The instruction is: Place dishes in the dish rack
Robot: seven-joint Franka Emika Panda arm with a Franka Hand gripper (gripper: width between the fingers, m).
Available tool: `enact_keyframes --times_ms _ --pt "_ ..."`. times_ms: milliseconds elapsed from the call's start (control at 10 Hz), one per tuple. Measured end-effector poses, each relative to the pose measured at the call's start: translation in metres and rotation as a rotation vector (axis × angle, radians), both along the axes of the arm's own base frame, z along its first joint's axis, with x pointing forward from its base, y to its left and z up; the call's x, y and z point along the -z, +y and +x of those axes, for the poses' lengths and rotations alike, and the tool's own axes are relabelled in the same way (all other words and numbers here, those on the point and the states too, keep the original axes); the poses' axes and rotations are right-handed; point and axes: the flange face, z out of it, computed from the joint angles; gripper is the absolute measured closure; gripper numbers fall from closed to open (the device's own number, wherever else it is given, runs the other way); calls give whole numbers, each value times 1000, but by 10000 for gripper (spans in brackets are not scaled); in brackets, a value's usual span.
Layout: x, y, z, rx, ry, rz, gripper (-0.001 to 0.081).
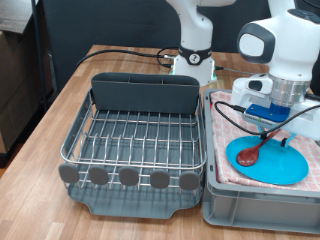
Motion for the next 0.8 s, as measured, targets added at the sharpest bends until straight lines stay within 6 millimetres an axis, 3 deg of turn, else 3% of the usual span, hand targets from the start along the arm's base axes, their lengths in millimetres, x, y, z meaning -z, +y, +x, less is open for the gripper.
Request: enact_keyframes --times_ms 100,200,300,500,800 --pt "1 1 -1 2 -1 -3 605" --pt "2 2 -1 4 0 -5 605" --pt "2 4 -2 4 3 -8 727" --pt "-2 5 -1 5 10 -23 726" --pt "-25 6 0 2 9 -62 726"
